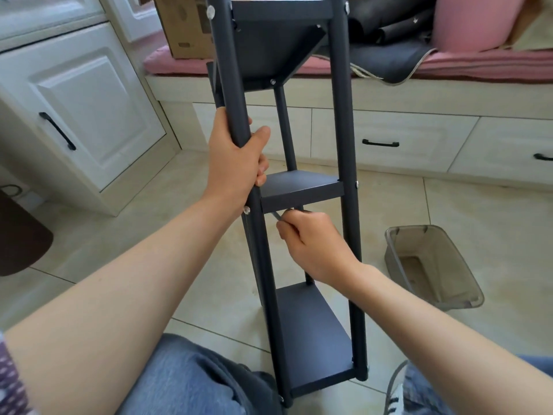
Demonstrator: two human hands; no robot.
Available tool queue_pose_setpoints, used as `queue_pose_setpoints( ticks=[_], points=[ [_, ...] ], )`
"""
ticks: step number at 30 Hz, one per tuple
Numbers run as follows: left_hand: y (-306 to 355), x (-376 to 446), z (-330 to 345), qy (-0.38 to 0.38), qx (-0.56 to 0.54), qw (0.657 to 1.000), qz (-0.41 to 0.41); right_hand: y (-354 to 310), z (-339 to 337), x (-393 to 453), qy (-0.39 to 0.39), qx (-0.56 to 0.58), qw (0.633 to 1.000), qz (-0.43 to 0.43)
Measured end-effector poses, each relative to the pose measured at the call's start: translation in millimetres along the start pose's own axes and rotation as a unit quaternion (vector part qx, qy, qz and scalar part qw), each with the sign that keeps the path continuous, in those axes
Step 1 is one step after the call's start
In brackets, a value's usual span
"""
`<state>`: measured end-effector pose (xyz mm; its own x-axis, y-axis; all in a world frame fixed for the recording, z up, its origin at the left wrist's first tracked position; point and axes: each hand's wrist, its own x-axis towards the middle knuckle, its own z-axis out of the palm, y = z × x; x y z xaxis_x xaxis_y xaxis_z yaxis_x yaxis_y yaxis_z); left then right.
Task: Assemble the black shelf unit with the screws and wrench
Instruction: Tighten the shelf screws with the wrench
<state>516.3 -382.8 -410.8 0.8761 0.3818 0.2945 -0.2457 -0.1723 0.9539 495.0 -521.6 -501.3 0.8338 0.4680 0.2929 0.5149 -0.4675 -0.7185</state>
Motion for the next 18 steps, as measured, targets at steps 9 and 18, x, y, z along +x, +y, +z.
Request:
queue_pose_setpoints(
  ticks=[9, 18],
  points=[
    [-3, 3, -4, -0.001, 0.001, 1.0, -0.007, 5, 15, 5, 0.011, 0.018, 1.0, -0.001],
    [-4, 5, -1, 0.001, -0.005, 1.0, -0.012, 18, 40, 10, 0.086, 0.049, 0.994, -0.037]
  ],
)
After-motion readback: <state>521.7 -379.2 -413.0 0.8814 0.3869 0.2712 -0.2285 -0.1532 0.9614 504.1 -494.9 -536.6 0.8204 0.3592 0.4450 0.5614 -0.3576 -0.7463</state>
